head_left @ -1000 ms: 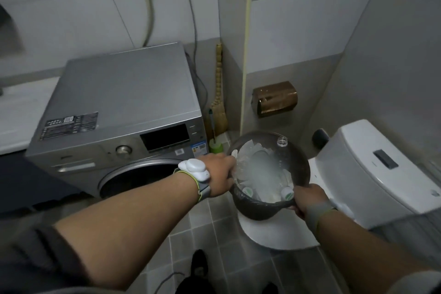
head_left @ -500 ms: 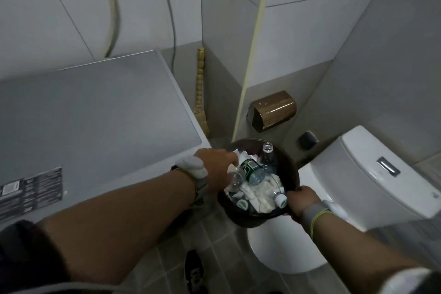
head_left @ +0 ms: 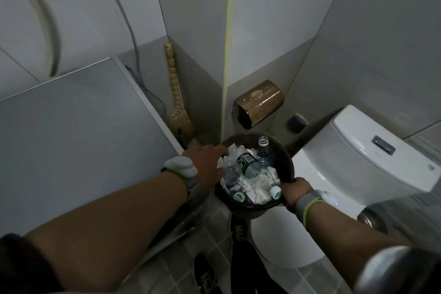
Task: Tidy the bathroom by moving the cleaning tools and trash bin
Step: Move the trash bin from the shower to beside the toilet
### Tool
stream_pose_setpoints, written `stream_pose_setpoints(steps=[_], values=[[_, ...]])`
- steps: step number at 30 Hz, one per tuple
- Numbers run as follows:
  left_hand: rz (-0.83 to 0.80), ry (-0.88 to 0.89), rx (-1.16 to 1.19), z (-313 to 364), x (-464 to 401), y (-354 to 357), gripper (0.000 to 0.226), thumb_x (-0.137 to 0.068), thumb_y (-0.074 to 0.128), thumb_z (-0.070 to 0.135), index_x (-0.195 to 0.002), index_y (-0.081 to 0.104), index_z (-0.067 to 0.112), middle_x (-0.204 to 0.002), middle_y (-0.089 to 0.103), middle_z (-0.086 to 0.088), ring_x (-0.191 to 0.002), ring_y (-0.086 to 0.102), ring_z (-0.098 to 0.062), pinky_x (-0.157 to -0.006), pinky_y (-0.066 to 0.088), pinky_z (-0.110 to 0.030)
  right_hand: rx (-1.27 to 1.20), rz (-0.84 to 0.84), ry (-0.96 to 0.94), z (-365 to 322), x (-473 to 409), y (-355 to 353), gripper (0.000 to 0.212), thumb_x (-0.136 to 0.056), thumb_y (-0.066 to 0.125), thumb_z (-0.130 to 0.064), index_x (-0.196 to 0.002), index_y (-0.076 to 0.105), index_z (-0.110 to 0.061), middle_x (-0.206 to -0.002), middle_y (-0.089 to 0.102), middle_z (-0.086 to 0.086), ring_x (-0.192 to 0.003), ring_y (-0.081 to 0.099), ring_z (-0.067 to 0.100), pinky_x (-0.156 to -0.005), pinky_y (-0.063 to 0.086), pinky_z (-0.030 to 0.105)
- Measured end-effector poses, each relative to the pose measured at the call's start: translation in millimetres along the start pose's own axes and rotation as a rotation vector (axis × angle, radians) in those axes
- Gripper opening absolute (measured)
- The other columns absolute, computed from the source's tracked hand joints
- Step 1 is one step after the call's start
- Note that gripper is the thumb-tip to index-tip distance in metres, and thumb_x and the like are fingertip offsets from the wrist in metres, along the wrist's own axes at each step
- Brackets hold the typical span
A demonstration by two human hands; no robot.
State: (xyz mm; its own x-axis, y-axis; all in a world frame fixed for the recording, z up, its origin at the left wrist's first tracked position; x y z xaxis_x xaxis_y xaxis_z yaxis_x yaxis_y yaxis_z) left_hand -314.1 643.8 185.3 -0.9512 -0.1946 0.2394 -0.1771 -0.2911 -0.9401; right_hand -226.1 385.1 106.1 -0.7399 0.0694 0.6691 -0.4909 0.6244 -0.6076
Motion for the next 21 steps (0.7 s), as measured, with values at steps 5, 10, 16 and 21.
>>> stream_pose_setpoints(steps=[5, 10, 16, 21], values=[[-0.056, 0.011, -0.044, 4, -40, 4, 0.030, -0.087, 0.048, 0.050, -0.116, 0.048, 0.042, -0.113, 0.061, 0.009, -0.095, 0.063, -0.017, -0.081, 0.051, -0.032, 0.074, -0.064, 0.034, -3, -68, 16, 0.060, -0.027, 0.063, -0.043, -0.079, 0.069, -0.014, -0.067, 0.072, 0.004, -0.069, 0.071, 0.031, -0.081, 0.059, 0.043], [-0.147, 0.002, -0.021, 1, -67, 13, 0.032, -0.087, 0.050, 0.051, -0.118, 0.050, 0.043, -0.119, 0.059, 0.010, -0.102, 0.062, -0.018, -0.082, 0.051, -0.031, 0.079, -0.172, -0.005, -40, -71, 16, 0.024, -0.057, 0.067, -0.033, -0.077, 0.064, -0.020, -0.091, 0.066, 0.005, -0.088, 0.066, 0.029, -0.090, 0.055, 0.045], [-0.244, 0.045, 0.046, 15, -92, 28, 0.031, -0.092, 0.051, 0.042, -0.121, 0.055, 0.035, -0.119, 0.059, 0.003, -0.106, 0.060, -0.021, -0.089, 0.051, -0.034, -0.076, -0.122, 0.082, -27, -105, 39, 0.029, -0.090, 0.058, -0.013, -0.114, 0.058, 0.003, -0.096, 0.060, 0.016, -0.063, 0.052, 0.024, -0.059, 0.042, 0.026], [-0.339, 0.107, 0.053, 12, -111, 49, 0.033, -0.093, 0.050, 0.044, -0.124, 0.052, 0.034, -0.123, 0.057, 0.001, -0.109, 0.059, -0.022, -0.089, 0.049, -0.031, -0.134, -0.064, 0.205, -1, -122, 72, 0.031, -0.088, 0.058, -0.018, -0.112, 0.061, 0.001, -0.102, 0.066, 0.020, -0.080, 0.061, 0.031, -0.074, 0.055, 0.039]])
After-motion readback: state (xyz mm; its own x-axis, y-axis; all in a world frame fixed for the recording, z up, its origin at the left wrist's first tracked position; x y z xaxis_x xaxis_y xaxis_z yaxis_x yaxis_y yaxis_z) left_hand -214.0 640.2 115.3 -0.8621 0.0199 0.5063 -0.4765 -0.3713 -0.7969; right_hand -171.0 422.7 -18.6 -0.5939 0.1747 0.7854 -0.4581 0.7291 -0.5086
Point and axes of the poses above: each hand's wrist, its own x-axis away from the middle knuckle, its own y-axis out of the palm, z = x × y, the point moved 4 cm from there along -x, towards the middle knuckle
